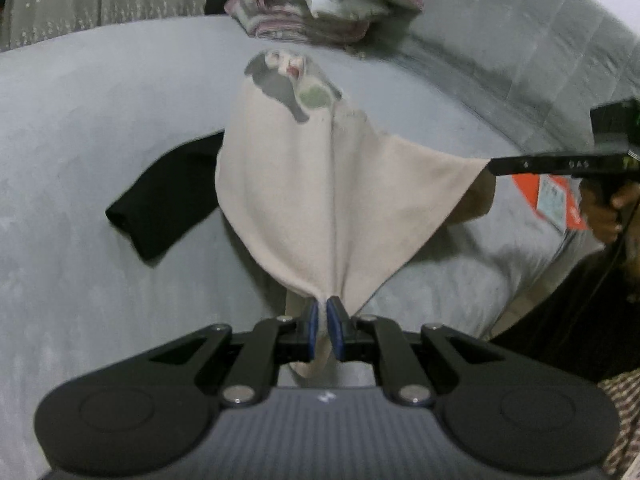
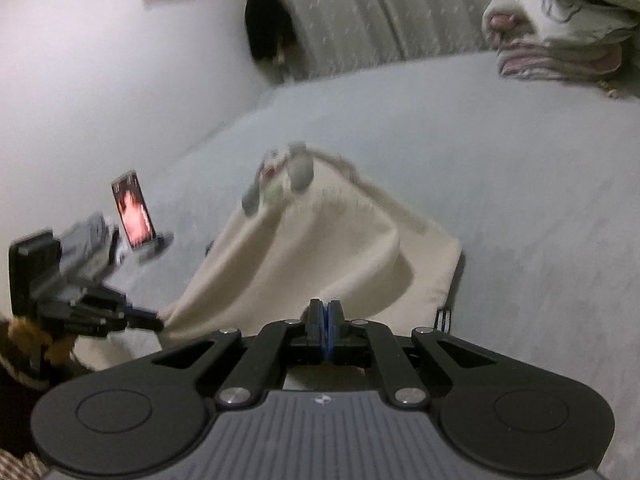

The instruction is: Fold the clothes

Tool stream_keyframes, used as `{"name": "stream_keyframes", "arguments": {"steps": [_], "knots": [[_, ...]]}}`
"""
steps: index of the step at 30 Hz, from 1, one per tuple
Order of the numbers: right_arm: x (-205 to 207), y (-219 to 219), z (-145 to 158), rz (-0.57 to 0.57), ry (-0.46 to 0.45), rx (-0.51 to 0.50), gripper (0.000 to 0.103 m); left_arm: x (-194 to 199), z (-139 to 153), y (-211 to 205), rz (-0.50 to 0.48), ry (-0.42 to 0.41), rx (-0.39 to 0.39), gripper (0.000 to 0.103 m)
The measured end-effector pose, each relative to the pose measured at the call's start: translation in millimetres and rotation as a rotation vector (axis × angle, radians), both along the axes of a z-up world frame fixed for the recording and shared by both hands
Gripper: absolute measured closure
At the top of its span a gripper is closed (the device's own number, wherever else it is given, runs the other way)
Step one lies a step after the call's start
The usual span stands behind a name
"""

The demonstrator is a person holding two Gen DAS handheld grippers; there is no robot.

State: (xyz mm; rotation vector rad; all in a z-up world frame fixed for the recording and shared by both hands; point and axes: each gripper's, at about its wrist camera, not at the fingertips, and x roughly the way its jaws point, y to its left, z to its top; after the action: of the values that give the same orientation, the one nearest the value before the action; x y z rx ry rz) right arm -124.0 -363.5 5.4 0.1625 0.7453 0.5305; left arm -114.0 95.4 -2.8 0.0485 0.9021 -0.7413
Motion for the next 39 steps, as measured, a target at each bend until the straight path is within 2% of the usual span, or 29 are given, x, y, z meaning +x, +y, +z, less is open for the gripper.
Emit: {"name": "stream_keyframes", "arguments": {"steps": [3,4,5,6,7,8,9,13,21,29,35,39], "knots": [[2,5,-7,0.032,0.030,-0.043,0.096,4,-5,-2,-0.007,0.028,0.027,0.093],[4,6,-9,0.037,0.039,-0.049,0.094,6,-6,-4,-0.007,0.035,0.031,0.087],[4,6,-9,0.043,0.044,-0.044,0.092,8,-5,-4,-0.011,0.039,0.032,0.075],[5,6,-8,0.049,0.049,-0.039,0.084,9,-4,-4,-0.015,0.042,0.034,0.068],[6,6,-8,0.055,0.053,-0.033,0.069,10,-1,-4,-0.016,0.035,0.032,0.055],[7,6,-7,0.052,0.047,-0.027,0.062,10,2,-5,-0.016,0.027,0.031,0.049],[8,6,-6,0.049,0.040,-0.020,0.055,12,4,-5,-0.014,0.018,0.025,0.047],[14,6,0,0.031,0.020,0.002,0.054,23,10,-8,0.019,0.000,-0.006,0.033],[47,15,-1,-0.030,0.038,0.017,0.054,64,16,-18,0.138,-0.001,-0.052,0.025],[95,13,-8,-0.169,0.099,0.052,0.051,106,11,-30,0.278,0.025,-0.095,0.021],[126,9,-20,-0.276,0.158,0.123,0.045,132,6,-40,0.381,-0.001,-0.182,0.021],[139,10,-24,-0.317,0.151,0.183,0.041,150,3,-46,0.450,-0.019,-0.241,0.021]]}}
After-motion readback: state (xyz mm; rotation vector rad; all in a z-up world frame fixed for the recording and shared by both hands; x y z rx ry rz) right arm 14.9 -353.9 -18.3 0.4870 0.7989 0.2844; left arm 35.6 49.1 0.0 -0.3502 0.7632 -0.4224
